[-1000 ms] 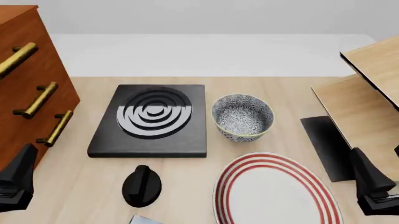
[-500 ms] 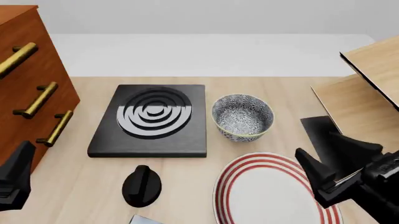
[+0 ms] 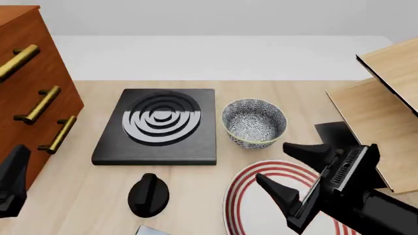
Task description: Pick up the cream cheese and put it in the bowl.
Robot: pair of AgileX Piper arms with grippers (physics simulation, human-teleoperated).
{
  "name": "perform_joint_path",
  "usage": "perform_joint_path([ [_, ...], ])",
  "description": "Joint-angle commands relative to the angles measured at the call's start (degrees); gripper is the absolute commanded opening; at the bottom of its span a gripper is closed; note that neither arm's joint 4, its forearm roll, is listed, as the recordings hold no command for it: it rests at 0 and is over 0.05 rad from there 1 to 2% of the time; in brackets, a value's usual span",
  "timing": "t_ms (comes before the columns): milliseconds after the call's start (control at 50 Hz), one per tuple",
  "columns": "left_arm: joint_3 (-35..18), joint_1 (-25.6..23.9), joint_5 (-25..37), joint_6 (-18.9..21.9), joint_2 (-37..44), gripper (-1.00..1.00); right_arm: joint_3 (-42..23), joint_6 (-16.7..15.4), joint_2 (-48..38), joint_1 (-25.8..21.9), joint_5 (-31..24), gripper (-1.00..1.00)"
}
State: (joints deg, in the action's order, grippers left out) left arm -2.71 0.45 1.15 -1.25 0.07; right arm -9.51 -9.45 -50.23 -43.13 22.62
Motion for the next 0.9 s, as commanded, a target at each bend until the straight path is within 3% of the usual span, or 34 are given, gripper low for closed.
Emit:
perform_joint_path([
  [20, 0.07, 1.97, 0.63, -0.8, -0.04, 1.0, -5.92, -1.35, -8.25, -7.9, -1.37, 1.0],
  [120, -0.6, 3.12, 1.49, -1.36, -0.06, 1.0, -8.1, -3.95, -11.8, -9.27, -1.6, 1.0],
  [220, -0.84, 3.69, 1.84, -1.66, -0.06, 1.0, -10.51, -3.66, -14.67, -10.95, -3.02, 1.0],
  [240, -0.83, 4.01, 2.07, -2.38, -0.06, 1.0, -11.51, -3.49, -16.48, -11.22, -3.47, 1.0],
  [260, -0.61, 4.34, 2.33, -5.76, -0.06, 1.0, -12.14, -3.81, -18.06, -11.84, -3.65, 1.0],
  [280, -0.72, 4.69, 1.89, -2.7, -0.06, 1.0, -11.68, -6.25, -18.79, -12.62, -2.24, 1.0],
  [300, -0.75, 4.52, 1.61, 0.65, -0.06, 1.0, -12.09, -6.22, -18.88, -13.8, -2.56, 1.0],
  [320, -0.74, 4.86, 1.21, 0.97, -0.06, 1.0, -13.28, -5.13, -19.54, -15.0, -4.02, 1.0],
  [340, -0.73, 4.86, 1.21, 0.97, -0.06, 1.0, -13.3, -5.13, -19.53, -15.0, -4.05, 1.0],
  [380, -0.77, 5.47, 1.65, -3.27, -0.06, 1.0, -14.34, -6.69, -20.64, -15.52, -4.63, 1.0],
  [420, -0.33, 5.32, 1.23, -2.24, -0.06, 1.0, -16.25, -5.43, -21.78, -16.93, -6.58, 1.0],
  [460, 0.13, 5.53, 1.0, -3.0, -0.06, 1.0, -16.76, -6.91, -22.31, -18.41, -6.59, 1.0],
  [500, -0.7, 6.06, 1.18, -3.82, -0.06, 1.0, -18.45, -5.34, -23.8, -18.58, -8.28, 1.0],
  [660, -2.58, 7.81, 1.36, -4.9, -0.07, 1.0, -22.08, -5.9, -29.07, -21.7, -9.93, 1.0],
  [700, -2.72, 8.32, 1.17, -4.43, -0.07, 1.0, -23.52, -4.36, -31.0, -23.75, -10.82, 1.0],
  [900, -2.72, 12.15, -1.05, -5.98, -0.05, 1.0, -25.86, -3.48, -33.16, -24.18, -11.72, 1.0],
])
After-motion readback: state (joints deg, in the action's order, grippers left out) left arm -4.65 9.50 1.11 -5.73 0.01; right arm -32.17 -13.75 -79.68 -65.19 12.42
